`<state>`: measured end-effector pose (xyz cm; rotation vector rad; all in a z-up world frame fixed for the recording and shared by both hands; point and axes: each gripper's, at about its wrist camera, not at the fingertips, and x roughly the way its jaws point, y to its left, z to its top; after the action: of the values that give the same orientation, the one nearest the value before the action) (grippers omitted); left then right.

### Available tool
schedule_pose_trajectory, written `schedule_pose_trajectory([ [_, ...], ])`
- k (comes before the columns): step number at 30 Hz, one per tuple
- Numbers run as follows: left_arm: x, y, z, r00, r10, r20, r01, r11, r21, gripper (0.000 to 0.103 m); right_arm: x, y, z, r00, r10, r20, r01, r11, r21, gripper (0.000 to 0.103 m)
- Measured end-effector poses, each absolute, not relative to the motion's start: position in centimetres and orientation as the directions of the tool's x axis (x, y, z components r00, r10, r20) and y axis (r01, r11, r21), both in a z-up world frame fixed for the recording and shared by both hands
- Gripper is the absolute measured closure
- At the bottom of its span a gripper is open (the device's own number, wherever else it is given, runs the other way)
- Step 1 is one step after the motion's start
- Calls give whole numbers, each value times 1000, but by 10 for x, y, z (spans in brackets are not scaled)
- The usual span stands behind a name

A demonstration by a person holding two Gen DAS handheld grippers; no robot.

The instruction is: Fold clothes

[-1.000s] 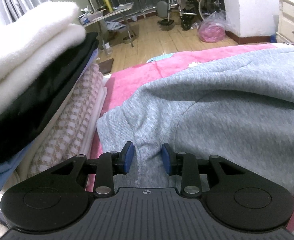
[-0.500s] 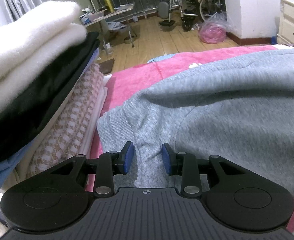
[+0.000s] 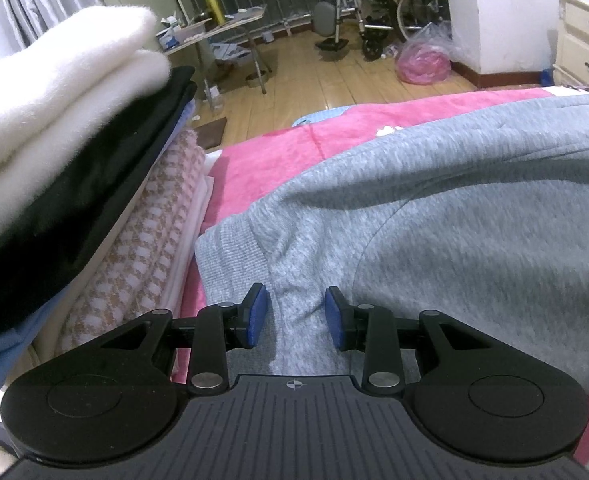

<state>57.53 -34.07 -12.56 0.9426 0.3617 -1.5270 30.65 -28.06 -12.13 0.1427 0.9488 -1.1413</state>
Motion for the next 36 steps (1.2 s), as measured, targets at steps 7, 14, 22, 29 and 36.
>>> schedule_pose_trajectory([
  [7,575,-343,-123,81,-683,-726,935,-201,293,71,317,-284,-148,10,-711,-703,744,476,-470,86],
  [14,571,-354,-123,98,-679,-728,938,-181,295,71,300,-304,-127,-1,-736,-677,826,381,-415,100],
  [22,570,-357,-123,101,-680,-727,937,-180,298,70,297,-336,-92,4,-782,-623,839,341,-423,100],
  [29,569,-358,-124,109,-680,-725,937,-173,303,69,295,-370,-103,12,-778,-628,837,351,-419,100],
  [36,566,-356,-127,120,-690,-714,929,-175,325,67,282,-409,-156,28,-668,-743,839,420,-346,99],
])
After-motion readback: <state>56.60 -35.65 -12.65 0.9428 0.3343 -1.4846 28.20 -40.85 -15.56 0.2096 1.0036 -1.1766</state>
